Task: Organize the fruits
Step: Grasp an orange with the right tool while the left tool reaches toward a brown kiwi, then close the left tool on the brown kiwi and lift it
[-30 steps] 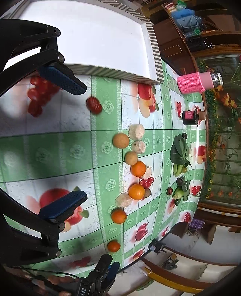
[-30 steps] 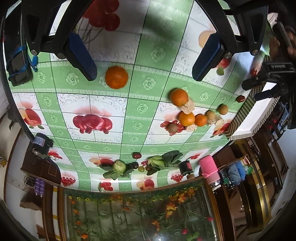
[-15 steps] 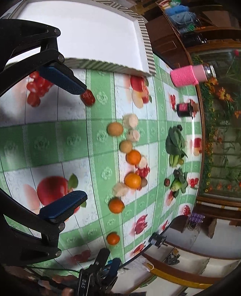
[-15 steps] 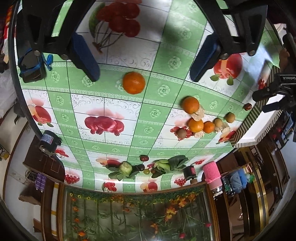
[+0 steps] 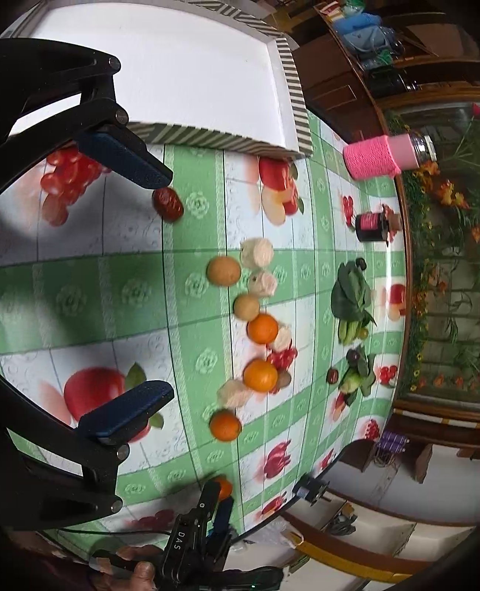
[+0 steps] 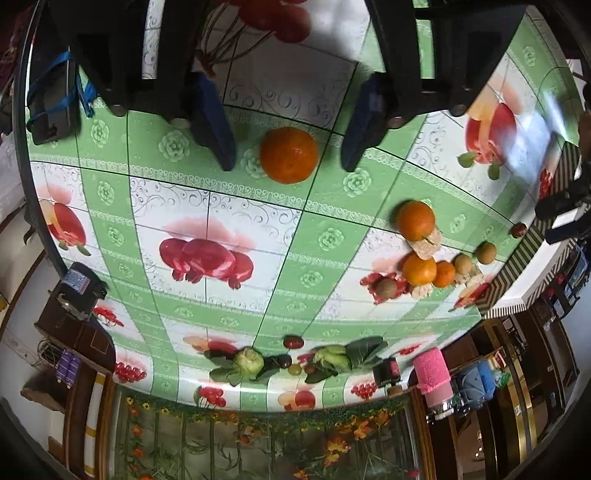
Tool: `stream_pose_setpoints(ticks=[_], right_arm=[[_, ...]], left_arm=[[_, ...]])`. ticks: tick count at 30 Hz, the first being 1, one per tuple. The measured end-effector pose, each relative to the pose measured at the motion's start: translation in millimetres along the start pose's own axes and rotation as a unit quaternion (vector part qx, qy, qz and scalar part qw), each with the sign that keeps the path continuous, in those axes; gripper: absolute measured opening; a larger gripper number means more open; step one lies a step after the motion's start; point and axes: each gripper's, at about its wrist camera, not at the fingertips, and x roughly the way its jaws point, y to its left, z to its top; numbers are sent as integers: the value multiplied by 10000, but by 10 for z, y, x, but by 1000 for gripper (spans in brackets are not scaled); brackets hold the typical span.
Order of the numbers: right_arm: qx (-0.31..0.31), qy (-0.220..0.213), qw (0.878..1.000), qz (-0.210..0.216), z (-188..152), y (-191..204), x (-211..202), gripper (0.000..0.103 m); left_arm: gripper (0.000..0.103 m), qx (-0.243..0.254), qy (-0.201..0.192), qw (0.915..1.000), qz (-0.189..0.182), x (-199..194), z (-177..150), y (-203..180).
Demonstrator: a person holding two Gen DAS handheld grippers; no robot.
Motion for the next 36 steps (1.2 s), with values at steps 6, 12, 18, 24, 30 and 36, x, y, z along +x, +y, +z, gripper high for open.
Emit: stream_pose_setpoints(ticks=[6, 12, 18, 24, 30, 36], right_arm=[[46, 1, 10000, 73, -29, -40, 43, 33], [32, -168, 9997, 192, 27, 37, -65, 33], [22, -281, 9987, 415, 107, 158, -85, 33], [-18, -323, 9978, 579, 149, 239, -82, 33], [-55, -320, 9971, 685, 169, 292, -71, 33], [-159, -369, 9958, 819, 180, 433, -123, 33]], left_arm=[[103, 14, 77, 9999, 129, 77, 57, 82], [103, 88, 164, 9996, 225, 221, 191, 124], [100, 138, 301, 9992, 208, 420, 299, 109], [64, 134, 416, 9987, 269, 599, 341, 122], [21, 96, 482, 9986, 188, 690, 324, 151], [22, 34, 373, 9993, 81, 562, 288, 174]])
